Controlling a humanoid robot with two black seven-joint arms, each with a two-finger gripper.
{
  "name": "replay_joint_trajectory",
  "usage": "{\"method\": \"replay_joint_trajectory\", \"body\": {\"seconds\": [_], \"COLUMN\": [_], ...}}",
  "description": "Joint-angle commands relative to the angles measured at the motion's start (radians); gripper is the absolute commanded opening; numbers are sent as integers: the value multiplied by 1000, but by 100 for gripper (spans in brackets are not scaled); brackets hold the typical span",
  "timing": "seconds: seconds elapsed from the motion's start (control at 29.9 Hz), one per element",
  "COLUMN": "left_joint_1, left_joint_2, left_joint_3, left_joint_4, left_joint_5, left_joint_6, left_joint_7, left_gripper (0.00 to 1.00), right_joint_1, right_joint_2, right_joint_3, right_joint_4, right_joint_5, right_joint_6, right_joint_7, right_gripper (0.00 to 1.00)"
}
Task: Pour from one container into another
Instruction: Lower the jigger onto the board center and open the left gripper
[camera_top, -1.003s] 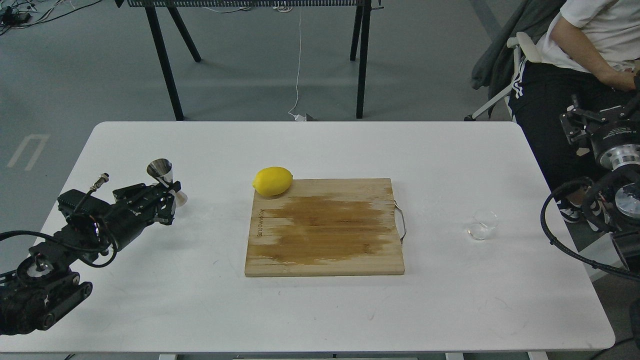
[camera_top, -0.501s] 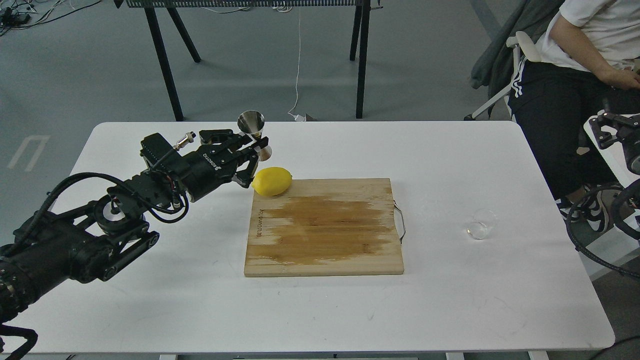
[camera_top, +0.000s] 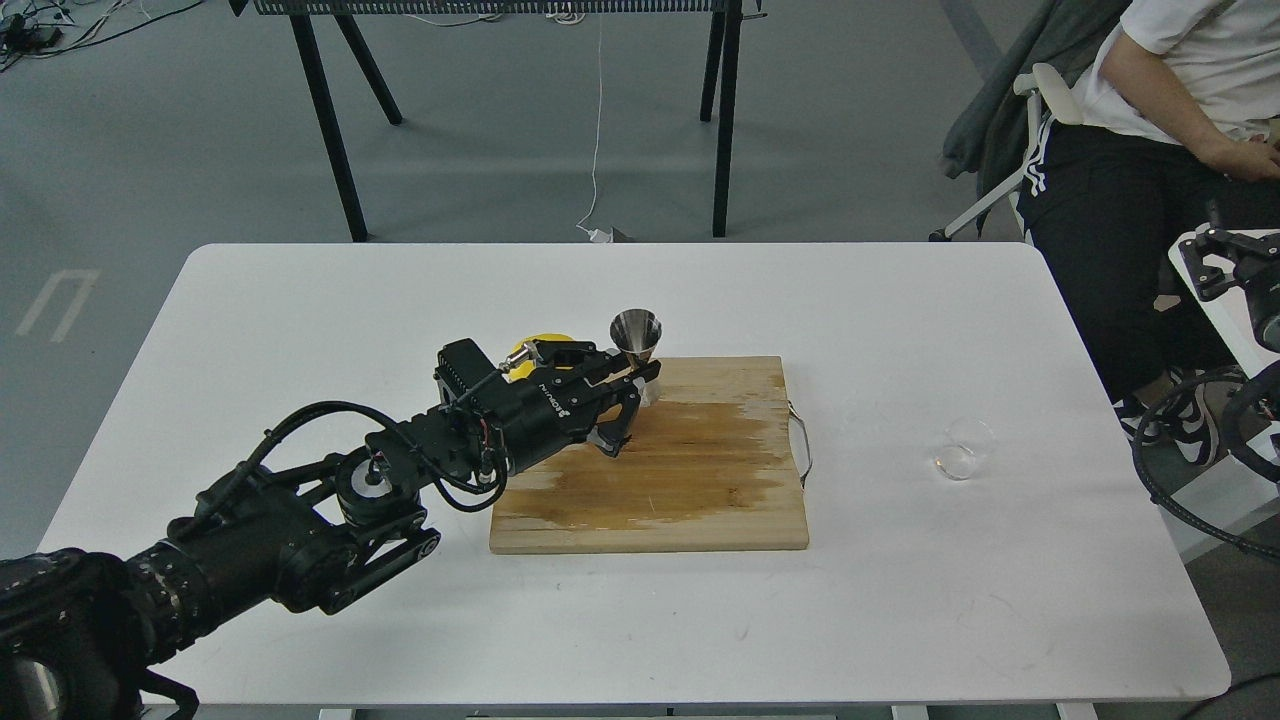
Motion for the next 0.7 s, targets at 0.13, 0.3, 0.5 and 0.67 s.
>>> {"method": "replay_joint_trajectory", "body": {"seconds": [0.13, 0.3, 0.5, 0.67], "left_joint_1": [32, 34, 34, 44], "left_joint_2": [-98, -91, -85, -88], "left_joint_3": [26, 28, 29, 29], "left_joint_4": [83, 98, 100, 101], "left_joint_5": [0, 0, 0, 0], "left_joint_6": [-1, -2, -1, -2], "left_joint_7": [43, 43, 43, 43], "left_gripper": [9, 9, 11, 14], "right_joint_1": [0, -1, -1, -1], "right_joint_2": [0, 0, 5, 5], "right_joint_3": [0, 0, -3, -3], "right_joint_4": [0, 0, 0, 0], "right_joint_5": [0, 0, 0, 0], "right_joint_6": [0, 0, 0, 0], "right_joint_7": [0, 0, 0, 0], "right_gripper": [100, 100, 100, 100]}}
